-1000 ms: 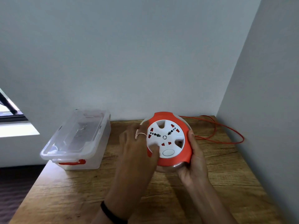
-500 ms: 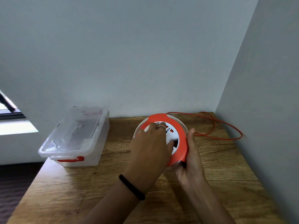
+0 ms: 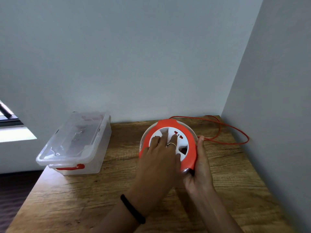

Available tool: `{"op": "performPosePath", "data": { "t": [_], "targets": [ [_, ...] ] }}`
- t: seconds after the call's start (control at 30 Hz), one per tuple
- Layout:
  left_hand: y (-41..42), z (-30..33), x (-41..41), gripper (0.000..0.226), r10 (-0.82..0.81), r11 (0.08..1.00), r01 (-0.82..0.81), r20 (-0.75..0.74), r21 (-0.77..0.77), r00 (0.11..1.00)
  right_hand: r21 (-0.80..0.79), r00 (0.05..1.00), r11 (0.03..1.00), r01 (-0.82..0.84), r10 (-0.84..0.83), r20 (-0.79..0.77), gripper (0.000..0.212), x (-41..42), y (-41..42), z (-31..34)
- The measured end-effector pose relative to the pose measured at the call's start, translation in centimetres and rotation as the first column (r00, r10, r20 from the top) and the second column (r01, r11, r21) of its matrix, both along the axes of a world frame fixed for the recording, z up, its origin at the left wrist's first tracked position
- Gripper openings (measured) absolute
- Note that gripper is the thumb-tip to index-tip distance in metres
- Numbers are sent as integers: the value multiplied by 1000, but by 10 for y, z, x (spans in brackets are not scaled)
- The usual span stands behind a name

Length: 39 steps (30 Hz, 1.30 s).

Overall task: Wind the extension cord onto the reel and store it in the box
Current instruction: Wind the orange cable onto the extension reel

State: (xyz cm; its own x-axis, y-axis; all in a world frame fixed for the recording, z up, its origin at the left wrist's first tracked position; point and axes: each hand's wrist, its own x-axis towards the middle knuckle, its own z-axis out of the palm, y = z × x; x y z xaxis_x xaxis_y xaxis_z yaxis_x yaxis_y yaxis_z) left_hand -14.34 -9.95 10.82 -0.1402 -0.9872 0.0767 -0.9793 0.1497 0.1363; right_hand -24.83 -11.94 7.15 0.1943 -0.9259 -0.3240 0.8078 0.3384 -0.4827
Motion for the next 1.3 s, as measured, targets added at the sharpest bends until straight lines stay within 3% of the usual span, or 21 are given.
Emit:
{"op": "performPosePath", "data": {
  "t": [0.13,0.27,0.43,0.63,0.87,0.97,1.3],
  "targets": [
    [-4,3,16,70,30,999,-29,-61,18,998,-23,996,1000,-11,9,-84,57,3,-1,-5],
    [-9,0,13,94,116,993,-120,-136,-22,984,-39,995,999,-14,10,-104,57,7,-2,-4],
    [-21,1,8,68,180,983,-174,-171,53,969,-42,988,999,-8,1,-156,57,7,-2,-5],
    [-35,-2,9,65,229,973,-203,-320,113,919,-50,987,998,-28,19,-162,55,3,-3,-5],
    [-38,-7,15,60,231,971,-186,-368,154,901,-32,977,997,-64,56,-208,47,4,-1,-5],
    [-36,-7,17,48,190,981,-155,-382,120,904,-26,974,995,-91,84,-210,49,3,-2,-4],
    [-42,-2,26,38,16,1000,-10,-304,20,953,-8,984,998,-66,64,-168,50,8,-5,1]
  ]
}}
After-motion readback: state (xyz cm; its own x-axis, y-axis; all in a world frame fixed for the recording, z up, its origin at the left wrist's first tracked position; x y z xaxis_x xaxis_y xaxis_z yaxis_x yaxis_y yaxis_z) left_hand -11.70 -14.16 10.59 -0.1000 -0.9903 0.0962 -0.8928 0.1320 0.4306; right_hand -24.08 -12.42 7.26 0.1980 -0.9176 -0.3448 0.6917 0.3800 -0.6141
